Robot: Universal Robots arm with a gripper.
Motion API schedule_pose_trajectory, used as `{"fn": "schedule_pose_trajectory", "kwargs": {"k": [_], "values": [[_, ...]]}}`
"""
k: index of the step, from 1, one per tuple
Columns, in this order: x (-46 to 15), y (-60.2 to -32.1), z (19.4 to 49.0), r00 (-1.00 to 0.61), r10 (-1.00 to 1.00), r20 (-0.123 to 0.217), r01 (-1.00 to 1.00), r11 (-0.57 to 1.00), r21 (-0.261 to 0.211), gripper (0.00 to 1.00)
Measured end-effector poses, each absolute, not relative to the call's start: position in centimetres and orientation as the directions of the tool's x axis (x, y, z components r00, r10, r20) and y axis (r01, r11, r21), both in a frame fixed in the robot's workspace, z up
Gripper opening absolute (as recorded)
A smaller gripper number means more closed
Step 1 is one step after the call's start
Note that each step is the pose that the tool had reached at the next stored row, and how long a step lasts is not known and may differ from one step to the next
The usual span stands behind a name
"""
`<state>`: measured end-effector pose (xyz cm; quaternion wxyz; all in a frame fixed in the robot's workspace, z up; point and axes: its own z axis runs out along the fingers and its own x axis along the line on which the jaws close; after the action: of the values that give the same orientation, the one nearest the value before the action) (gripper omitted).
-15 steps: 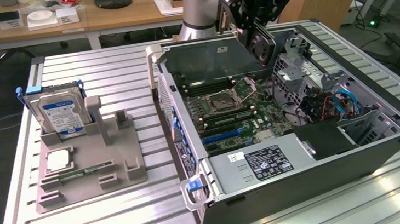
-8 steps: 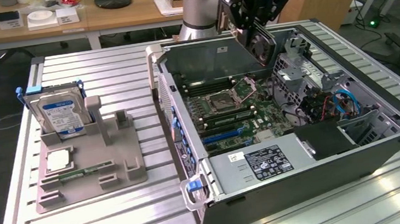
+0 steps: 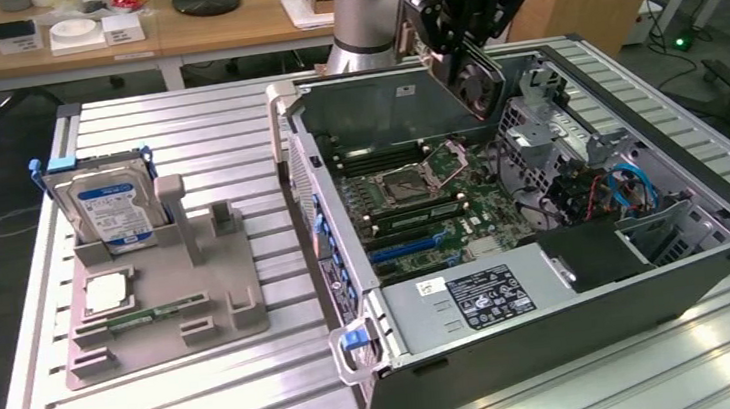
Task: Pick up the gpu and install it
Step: 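Insert the gpu into the slot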
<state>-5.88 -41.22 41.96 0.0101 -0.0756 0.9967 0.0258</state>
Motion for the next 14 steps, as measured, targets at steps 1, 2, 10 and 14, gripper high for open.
{"fn": "schedule_pose_trajectory", "kwargs": {"k": [1, 2, 10, 14], "values": [[-5.89, -41.22, 41.96, -0.988, -0.154, -0.024, -0.155, 0.987, 0.05, 0.28], [-5.89, -41.23, 41.96, -0.987, -0.157, -0.024, -0.159, 0.986, 0.05, 0.28], [-5.98, -41.23, 41.97, -0.98, -0.198, -0.024, -0.199, 0.979, 0.05, 0.28], [-6.11, -41.27, 41.97, -0.974, -0.227, -0.024, -0.228, 0.972, 0.05, 0.28]]}}
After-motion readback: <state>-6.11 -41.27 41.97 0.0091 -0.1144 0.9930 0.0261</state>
